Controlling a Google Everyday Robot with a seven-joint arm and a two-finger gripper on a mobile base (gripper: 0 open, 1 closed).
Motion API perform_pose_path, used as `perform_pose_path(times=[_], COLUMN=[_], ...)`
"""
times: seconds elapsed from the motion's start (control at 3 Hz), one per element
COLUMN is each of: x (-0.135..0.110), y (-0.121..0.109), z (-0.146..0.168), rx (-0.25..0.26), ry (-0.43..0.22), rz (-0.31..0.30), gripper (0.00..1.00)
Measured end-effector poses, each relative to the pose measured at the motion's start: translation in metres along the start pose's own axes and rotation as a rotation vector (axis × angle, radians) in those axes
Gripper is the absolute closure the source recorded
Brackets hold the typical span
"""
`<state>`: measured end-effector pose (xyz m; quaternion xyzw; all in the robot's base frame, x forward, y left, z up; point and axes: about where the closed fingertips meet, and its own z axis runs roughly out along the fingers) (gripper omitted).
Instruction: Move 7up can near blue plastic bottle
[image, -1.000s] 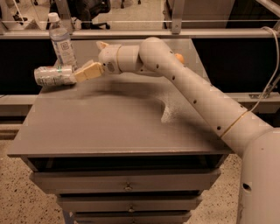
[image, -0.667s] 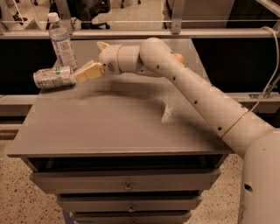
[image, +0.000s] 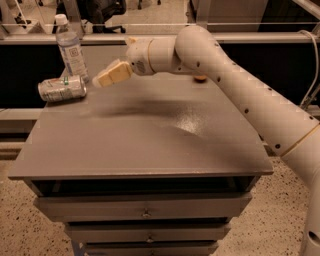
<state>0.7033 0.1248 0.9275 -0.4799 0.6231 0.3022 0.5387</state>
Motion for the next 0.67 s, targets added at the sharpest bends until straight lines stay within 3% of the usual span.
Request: perform_pose_path(times=[0.33,0.67], x=[-0.0275,-0.0359], y=[0.0042,0.0047], z=[-0.0456,-0.0556], rx=[0.057,0.072], ry=[0.034,0.038], rz=[-0.036,-0.049], gripper=[0.0,0.0])
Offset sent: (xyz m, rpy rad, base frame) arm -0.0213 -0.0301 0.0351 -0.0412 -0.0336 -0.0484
